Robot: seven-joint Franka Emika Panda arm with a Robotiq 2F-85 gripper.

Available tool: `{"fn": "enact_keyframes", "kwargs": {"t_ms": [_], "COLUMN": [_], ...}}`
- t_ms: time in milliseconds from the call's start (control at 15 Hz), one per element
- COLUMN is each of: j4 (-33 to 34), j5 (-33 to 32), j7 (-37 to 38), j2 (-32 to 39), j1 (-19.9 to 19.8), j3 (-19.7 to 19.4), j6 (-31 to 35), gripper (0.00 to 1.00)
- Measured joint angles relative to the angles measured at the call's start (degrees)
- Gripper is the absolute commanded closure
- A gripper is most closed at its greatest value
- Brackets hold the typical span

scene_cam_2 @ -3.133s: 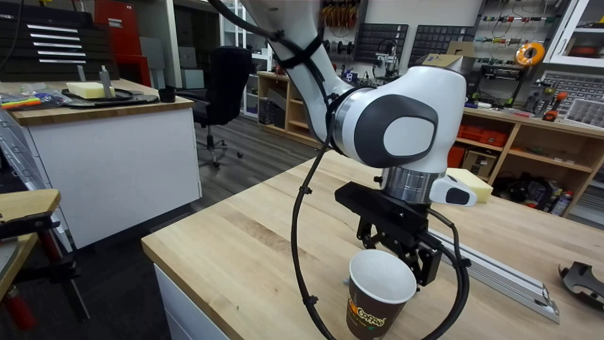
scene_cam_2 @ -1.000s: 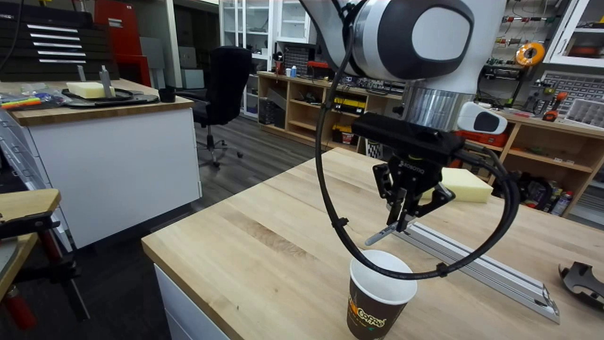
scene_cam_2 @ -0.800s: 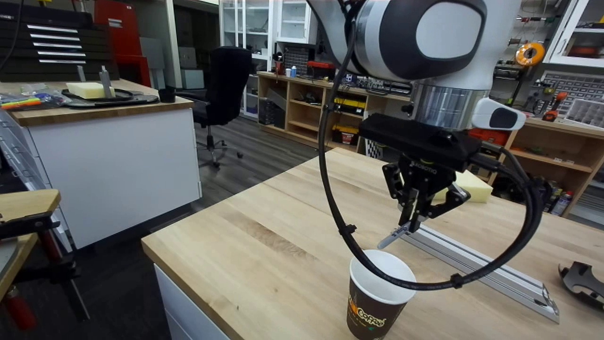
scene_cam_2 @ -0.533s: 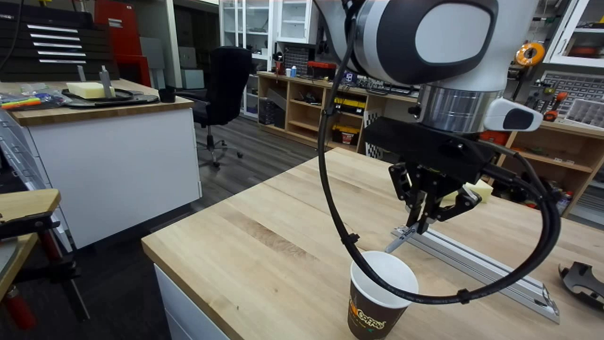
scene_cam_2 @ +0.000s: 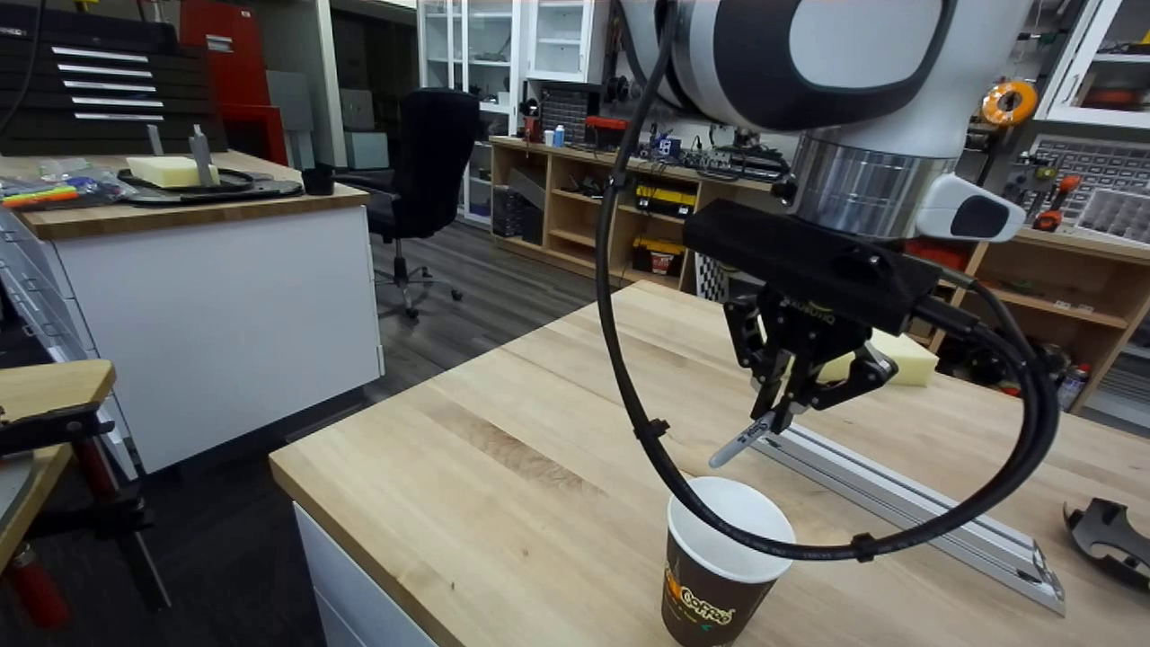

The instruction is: Pick up the pen from the table and put it in the cup.

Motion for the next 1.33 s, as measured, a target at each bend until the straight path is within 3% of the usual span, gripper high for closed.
{"fn": "enact_keyframes", "kwargs": {"t_ms": [467, 1333], "j4": [-0.76, -12.47], "j5": [0.68, 5.49], "j7": [-1.09, -10.06], "j2": [-0.73, -5.62], "j1": [-0.52, -5.17], "j3": [0.03, 0.99], "j6": [-0.79, 14.98], "gripper": [0.97, 0.97]}}
